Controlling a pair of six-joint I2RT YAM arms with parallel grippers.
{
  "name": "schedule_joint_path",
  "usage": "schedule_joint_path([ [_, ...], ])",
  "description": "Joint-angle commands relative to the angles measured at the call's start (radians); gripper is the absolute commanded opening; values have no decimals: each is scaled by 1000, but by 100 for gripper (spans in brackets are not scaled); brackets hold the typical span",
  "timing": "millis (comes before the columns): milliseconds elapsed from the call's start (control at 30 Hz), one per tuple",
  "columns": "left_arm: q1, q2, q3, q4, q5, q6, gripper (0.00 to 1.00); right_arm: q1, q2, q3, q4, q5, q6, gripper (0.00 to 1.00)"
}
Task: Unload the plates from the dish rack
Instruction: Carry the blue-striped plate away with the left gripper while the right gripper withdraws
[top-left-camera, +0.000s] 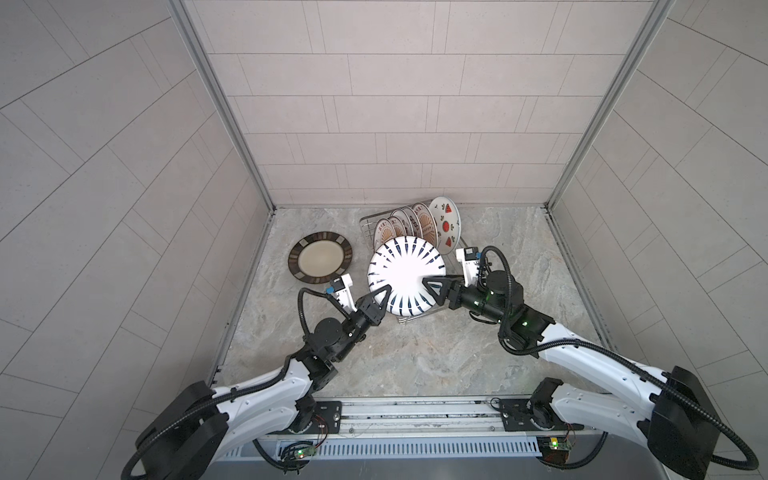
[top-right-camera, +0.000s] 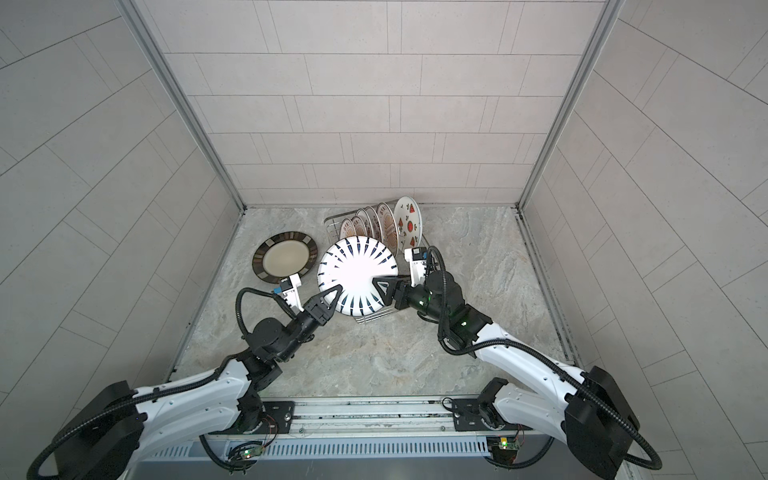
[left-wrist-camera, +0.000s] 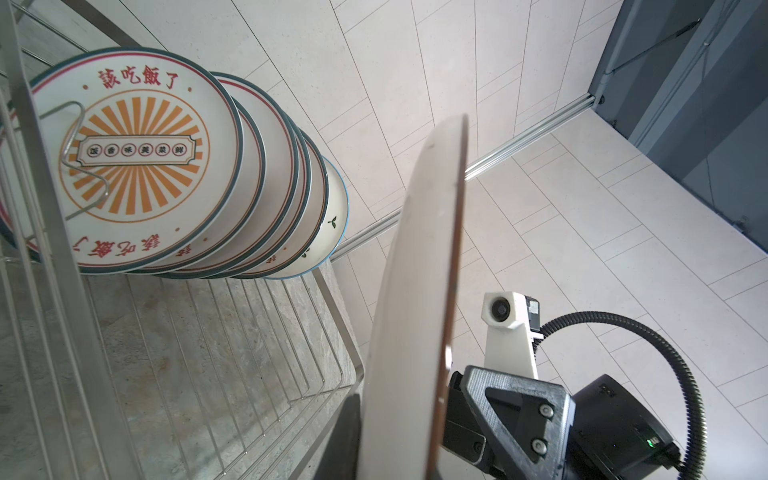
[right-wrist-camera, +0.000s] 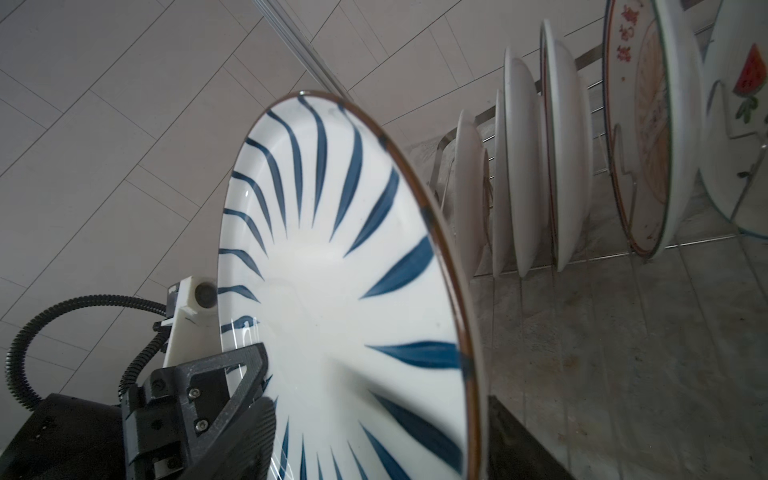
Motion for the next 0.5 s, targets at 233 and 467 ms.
schedule_joint_path([
  [233,85,-143,19,3,-30,-51,0,20,-40,35,-79,128,-68,82],
  [467,155,-275,39,-132,-47,-51,0,149,-29,63,-110,286,-226,81],
])
